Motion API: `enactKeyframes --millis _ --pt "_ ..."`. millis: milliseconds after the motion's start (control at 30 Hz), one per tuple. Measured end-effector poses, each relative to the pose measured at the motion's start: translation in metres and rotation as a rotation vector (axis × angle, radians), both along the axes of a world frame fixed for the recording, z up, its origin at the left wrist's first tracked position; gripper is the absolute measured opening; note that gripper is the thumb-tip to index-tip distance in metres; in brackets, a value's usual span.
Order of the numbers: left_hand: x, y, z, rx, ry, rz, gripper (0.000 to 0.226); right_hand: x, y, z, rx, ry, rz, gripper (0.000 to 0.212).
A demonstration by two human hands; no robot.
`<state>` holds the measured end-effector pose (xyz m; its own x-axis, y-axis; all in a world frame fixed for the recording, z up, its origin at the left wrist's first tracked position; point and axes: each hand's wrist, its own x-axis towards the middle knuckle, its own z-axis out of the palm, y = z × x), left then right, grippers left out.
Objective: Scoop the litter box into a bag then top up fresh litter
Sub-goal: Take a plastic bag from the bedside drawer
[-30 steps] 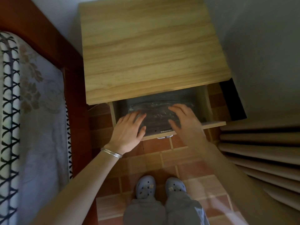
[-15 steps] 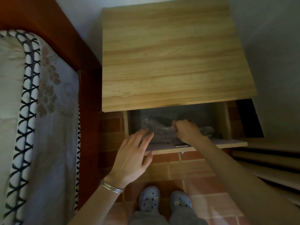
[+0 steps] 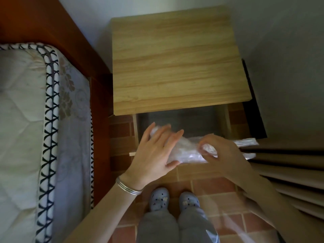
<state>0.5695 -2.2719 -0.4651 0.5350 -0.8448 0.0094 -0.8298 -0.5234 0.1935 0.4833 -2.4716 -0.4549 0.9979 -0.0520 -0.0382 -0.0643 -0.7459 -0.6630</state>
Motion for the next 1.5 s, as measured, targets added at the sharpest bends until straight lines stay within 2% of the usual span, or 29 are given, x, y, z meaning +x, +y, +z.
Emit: enactKeyframes --millis 67,133,200,267,333,367,433,500,600,700,833,933,1133,1300,1400,1500 --pt "-0.012 0.003 -0.001 -0.036 0.012 -0.046 0.067 -0.016 -0.003 0.003 -0.009 0.067 -0.010 0.057" --pt "-0.026 0.008 -0.007 -0.056 0.041 -0.071 0.059 -0.033 -0.004 0.003 0.049 0.289 0.030 0.100" --pt "-0.039 0.015 -0.016 -0.046 0.096 -0.071 0.055 -0.050 -0.005 -0.006 0.087 0.408 0.061 0.120" --pt "-0.051 0.026 -0.027 -0.020 0.155 -0.063 0.051 -0.062 0.000 -0.019 0.069 0.443 0.119 0.115" --pt "-0.059 0.037 -0.039 0.000 0.204 -0.046 0.049 -0.071 0.006 -0.039 -0.036 0.349 0.139 0.090" --pt "-0.063 0.043 -0.045 0.012 0.223 -0.036 0.049 -0.075 0.009 -0.050 -0.066 0.346 0.137 0.085" --pt "-0.068 0.053 -0.055 0.037 0.243 -0.012 0.052 -0.079 0.013 -0.072 -0.066 0.468 0.144 0.098" --pt "-0.069 0.060 -0.060 0.061 0.242 0.014 0.054 -0.075 0.017 -0.090 -0.141 0.508 0.128 0.104" --pt "-0.067 0.066 -0.066 0.090 0.219 0.065 0.051 -0.060 0.026 -0.109 -0.310 0.537 0.140 0.089" --pt "-0.065 0.067 -0.073 0.107 0.208 0.095 0.045 -0.051 0.039 -0.122 -0.394 0.564 0.096 0.072" --pt "-0.061 0.062 -0.083 0.073 0.210 0.096 0.043 -0.050 0.043 -0.137 -0.469 0.443 0.125 0.078" --pt "-0.057 0.059 -0.094 0.055 0.217 0.094 0.043 -0.054 0.034 -0.143 -0.567 0.357 0.155 0.063" --pt "-0.049 0.056 -0.119 0.046 0.186 0.130 0.041 -0.023 0.018 -0.133 -0.630 0.179 0.073 0.066" --pt "-0.038 0.049 -0.112 0.012 0.211 0.129 0.041 -0.016 0.009 -0.129 -0.678 0.269 0.191 0.082" --pt "-0.028 0.041 -0.109 -0.010 0.206 0.126 0.039 0.001 0.014 -0.128 -0.585 0.300 0.050 0.087" --pt "-0.022 0.037 -0.109 -0.026 0.195 0.111 0.036 0.047 0.024 -0.124 -0.505 0.247 -0.117 0.087"
